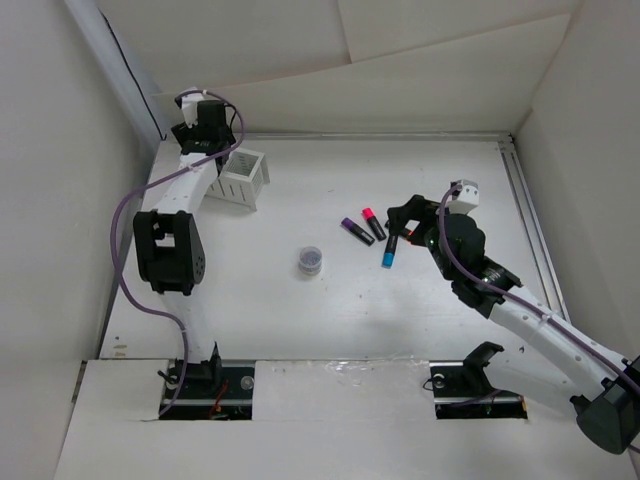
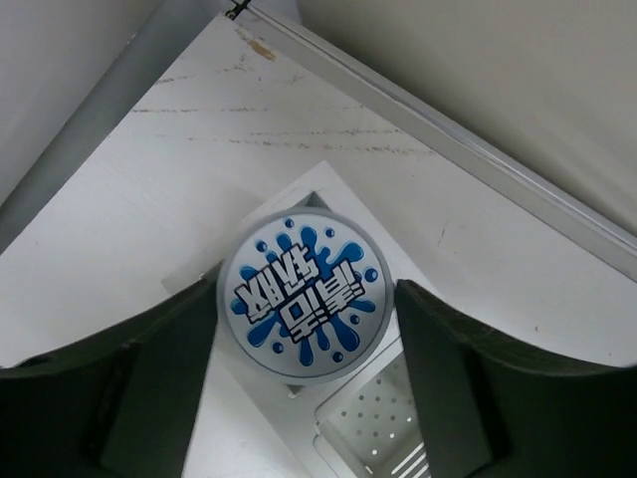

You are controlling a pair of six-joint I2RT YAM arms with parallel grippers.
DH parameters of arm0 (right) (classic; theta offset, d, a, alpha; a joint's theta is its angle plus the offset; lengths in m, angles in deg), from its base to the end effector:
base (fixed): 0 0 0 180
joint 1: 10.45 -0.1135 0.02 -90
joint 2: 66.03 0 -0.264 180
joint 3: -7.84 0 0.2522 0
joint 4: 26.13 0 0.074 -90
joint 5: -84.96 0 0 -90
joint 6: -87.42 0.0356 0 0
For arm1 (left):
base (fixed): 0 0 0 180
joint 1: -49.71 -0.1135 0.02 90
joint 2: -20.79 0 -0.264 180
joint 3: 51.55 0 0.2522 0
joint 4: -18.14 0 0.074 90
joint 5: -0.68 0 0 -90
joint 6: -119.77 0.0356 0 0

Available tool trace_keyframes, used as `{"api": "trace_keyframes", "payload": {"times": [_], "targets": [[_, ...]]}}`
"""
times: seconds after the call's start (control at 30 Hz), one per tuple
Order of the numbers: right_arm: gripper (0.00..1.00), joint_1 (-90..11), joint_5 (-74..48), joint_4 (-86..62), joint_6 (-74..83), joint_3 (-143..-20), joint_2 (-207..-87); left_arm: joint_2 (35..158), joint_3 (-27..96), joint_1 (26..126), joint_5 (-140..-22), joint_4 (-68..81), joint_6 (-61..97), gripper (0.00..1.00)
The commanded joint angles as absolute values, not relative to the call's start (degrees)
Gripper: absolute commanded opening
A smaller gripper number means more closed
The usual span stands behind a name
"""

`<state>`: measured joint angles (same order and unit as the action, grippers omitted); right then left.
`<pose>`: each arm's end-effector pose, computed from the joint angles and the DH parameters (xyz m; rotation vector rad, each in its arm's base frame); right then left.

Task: Sort the stationery into containers
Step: Place the stationery in the storage box, then pick up the stationery from the center of the board.

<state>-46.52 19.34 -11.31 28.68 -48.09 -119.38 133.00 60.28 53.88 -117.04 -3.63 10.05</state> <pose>0.1852 0.1167 0.3141 0.2328 1.7740 0.4710 0.4697 -0.0176 0.3165 -0.5664 1.8301 0.1931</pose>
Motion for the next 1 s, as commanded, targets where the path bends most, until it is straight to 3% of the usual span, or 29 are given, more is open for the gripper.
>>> {"api": "trace_keyframes", "payload": {"times": [0.0, 0.33, 0.4, 0.47, 0.53, 0.57, 0.6, 0.63, 0.67, 0.7, 0.73, 0.8, 0.87, 0.97], "targets": [[0.96, -47.01, 19.04, -14.04, 28.0, -48.55, -119.3, 133.2, 66.53, 54.46, -119.64, -5.19, 11.14, 0.7], [0.96, -47.01, 19.04, -14.04, 28.0, -48.55, -118.15, 128.56, 67.77, 54.46, -115.97, -8.54, 9.91, 0.71], [0.96, -47.01, 19.04, -14.04, 28.0, -48.55, -118.15, 126.45, 67.25, 55.07, -113.67, -9.25, 7.38, 0.61], [0.96, -47.01, 19.66, -14.04, 28.0, -48.55, -118.15, 121.71, 64.19, 57.52, -109.63, -9.25, 5.26, 0.59], [0.84, -47.01, 20.36, -14.04, 28.0, -48.55, -118.15, 117.49, 54.31, 60.33, -105.86, -3.82, 3.32, 0.56], [0.73, -47.01, 20.36, -14.04, 28.0, -48.55, -117.54, 113.3, 50.32, 64.87, -103.66, -1.19, 3.32, 0.56], [0.55, -47.01, 20.36, -14.04, 28.0, -48.55, -117.54, 111.6, 46.63, 67.7, -103.64, 3.01, 3.32, 0.54], [0.3, -47.01, 20.88, -14.04, 27.48, -48.55, -117.54, 110.45, 40.85, 70.86, -104.25, 4.28, 3.84, 0.54], [0.28, -47.01, 21.58, -14.04, 27.47, -48.02, -116.93, 109.22, 38.53, 73.94, -105.39, 4.9, 5.41, 0.54], [0.28, -47.01, 21.59, -14.04, 27.47, -48.02, -116.92, 109.21, 36.5, 79.8, -106.27, 4.9, 6.12, 0.57], [0.36, -47.01, 22.29, -14.04, 27.47, -48.02, -116.92, 109.21, 33.18, 82.55, -107.5, 4.9, 6.65, 0.61], [0.57, -47.01, 22.29, -14.04, 27.47, -48.02, -116.92, 108.69, 29.56, 88.35, -109.71, 4.2, 6.13, 0.73], [0.79, -47.01, 22.29, -14.04, 27.47, -48.02, -116.92, 107.63, 23.87, 90.05, -108.65, 4.98, 4.38, 0.78], [0.92, -47.01, 22.29, -14.04, 27.47, -48.02, -117.44, 104.74, 17.87, 90.05, -105.84, 8.92, 1.83, 0.82]]}}
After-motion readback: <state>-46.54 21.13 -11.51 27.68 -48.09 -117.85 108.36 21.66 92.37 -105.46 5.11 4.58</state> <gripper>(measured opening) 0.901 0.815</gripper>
